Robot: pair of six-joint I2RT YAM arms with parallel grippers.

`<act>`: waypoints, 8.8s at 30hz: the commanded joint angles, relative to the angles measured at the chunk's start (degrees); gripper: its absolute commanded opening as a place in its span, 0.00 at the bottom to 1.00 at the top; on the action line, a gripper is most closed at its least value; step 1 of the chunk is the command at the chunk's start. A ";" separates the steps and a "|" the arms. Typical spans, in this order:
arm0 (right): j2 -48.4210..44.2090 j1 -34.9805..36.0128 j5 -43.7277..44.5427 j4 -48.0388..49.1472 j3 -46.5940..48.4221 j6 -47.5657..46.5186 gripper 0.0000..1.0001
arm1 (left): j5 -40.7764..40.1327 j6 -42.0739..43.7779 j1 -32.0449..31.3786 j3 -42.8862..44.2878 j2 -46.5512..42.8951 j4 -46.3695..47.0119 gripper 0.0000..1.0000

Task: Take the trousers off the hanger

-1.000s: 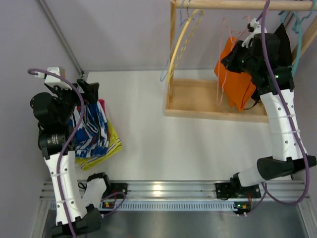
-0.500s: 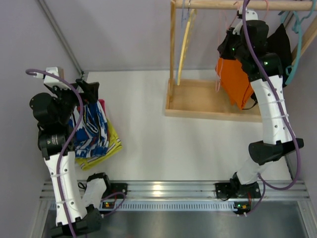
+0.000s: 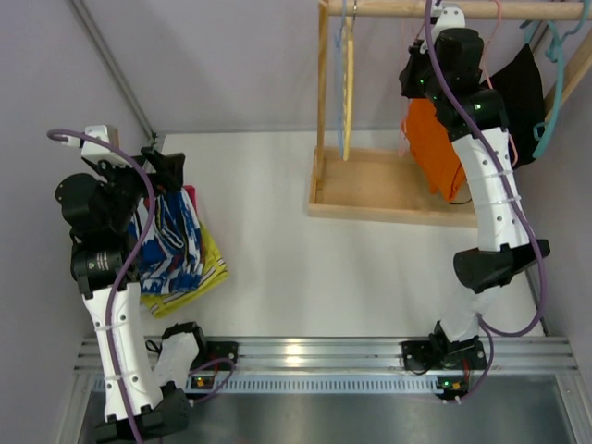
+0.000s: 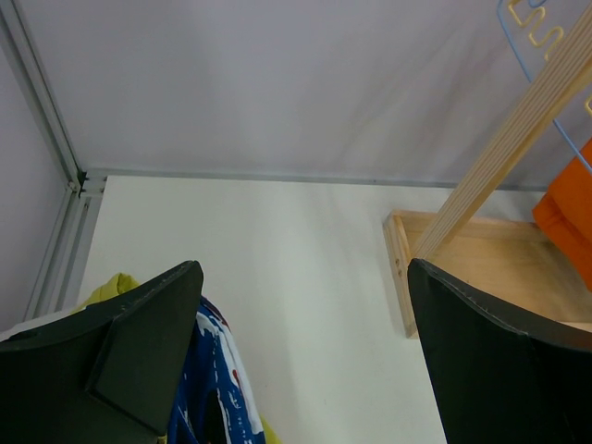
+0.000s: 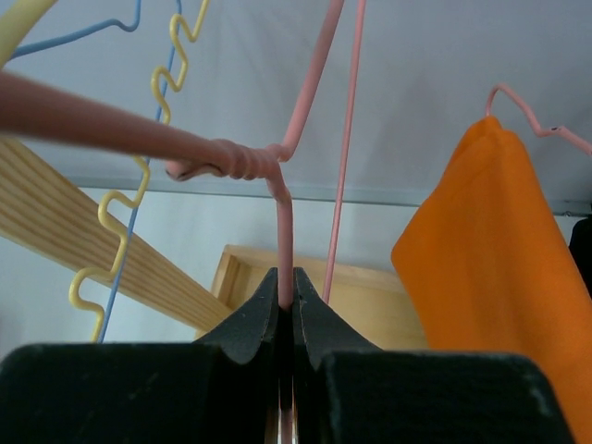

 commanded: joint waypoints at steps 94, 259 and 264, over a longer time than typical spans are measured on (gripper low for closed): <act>-24.76 3.89 -20.98 3.44 -20.17 -4.65 0.99 | 12.48 7.44 -0.02 1.78 6.37 0.99 0.99; -51.94 -22.40 -27.84 26.82 -50.59 35.06 0.00 | -39.18 12.54 -92.22 3.18 42.75 52.93 0.88; -52.47 -22.40 -28.36 26.56 -50.85 34.53 0.00 | -38.93 12.62 -92.30 5.21 44.52 52.93 0.88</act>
